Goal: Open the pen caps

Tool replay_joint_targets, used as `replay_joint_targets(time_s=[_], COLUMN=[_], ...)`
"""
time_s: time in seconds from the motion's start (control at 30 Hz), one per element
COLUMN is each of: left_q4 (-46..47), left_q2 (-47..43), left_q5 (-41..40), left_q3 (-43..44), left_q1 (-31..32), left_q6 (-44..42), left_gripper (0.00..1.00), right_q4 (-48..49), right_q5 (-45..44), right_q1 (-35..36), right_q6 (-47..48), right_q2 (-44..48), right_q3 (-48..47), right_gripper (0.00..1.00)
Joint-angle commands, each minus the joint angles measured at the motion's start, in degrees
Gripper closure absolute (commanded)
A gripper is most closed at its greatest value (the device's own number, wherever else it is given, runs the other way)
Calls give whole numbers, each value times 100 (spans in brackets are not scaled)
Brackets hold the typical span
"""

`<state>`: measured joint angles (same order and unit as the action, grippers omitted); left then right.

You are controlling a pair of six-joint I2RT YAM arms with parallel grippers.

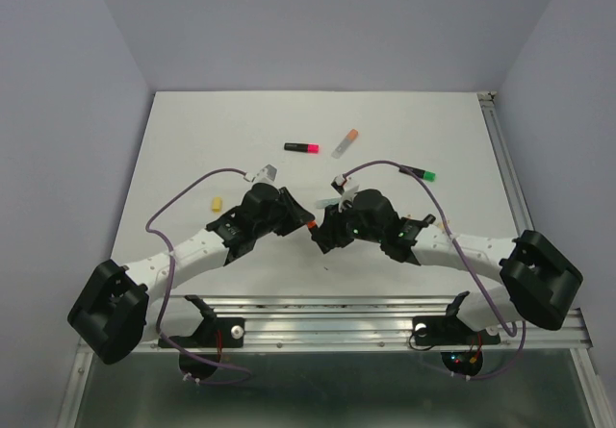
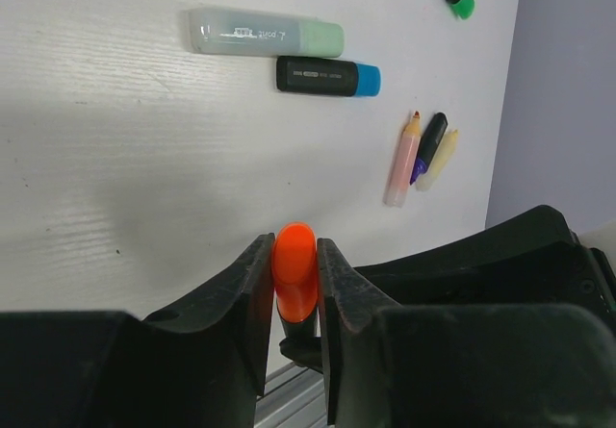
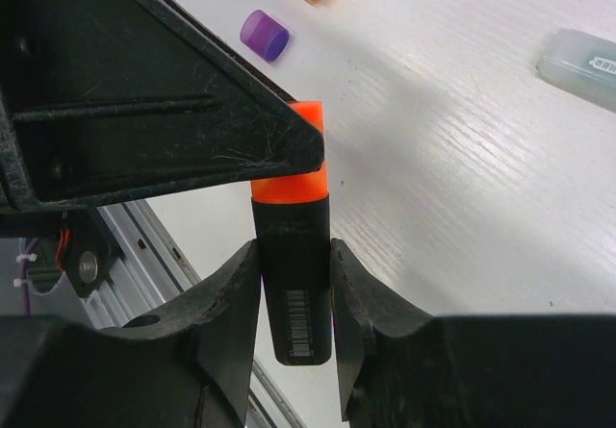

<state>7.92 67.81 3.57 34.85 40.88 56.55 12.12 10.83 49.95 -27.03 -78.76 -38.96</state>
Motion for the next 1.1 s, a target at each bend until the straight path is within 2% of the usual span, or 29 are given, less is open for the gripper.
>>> replay_joint_targets(time_s=[0.0, 0.07, 0.33, 0.5, 0.53, 0.8, 0.83, 0.93, 1.0, 1.07], left_q4=[113, 148, 140, 16, 25, 7, 7, -19, -36, -80], left_q2=[-22, -66, -330, -330, -313, -260, -286, -321, -330, -339], left_q5=[-15, 73, -23, -164, -173, -260, -287, -296, -304, -313], left_q3=[154, 101, 22, 22, 22, 4, -5, -13, -5, 4], left_q1=[34, 43, 69, 78, 69, 69, 78, 78, 78, 69], left_q6=[180, 338, 593, 603, 594, 629, 629, 655, 664, 655], left_gripper=[100, 100, 100, 100, 100, 100, 100, 100, 100, 100], right_q4=[352, 300, 229, 247, 221, 142, 150, 115, 89, 98], right_q5=[7, 16, 59, 103, 112, 68, 51, 33, 24, -45], right_q1=[84, 85, 137, 199, 208, 269, 287, 296, 322, 339], right_q6=[-5, 57, 145, 180, 189, 224, 215, 242, 250, 233], right_q2=[-69, -165, -465, -544, -544, -676, -693, -754, -790, -799], right_q3=[-384, -498, -753, -806, -832, -929, -929, -973, -1008, -1000], right_gripper=[99, 98, 74, 68, 61, 58, 53, 53, 57, 73])
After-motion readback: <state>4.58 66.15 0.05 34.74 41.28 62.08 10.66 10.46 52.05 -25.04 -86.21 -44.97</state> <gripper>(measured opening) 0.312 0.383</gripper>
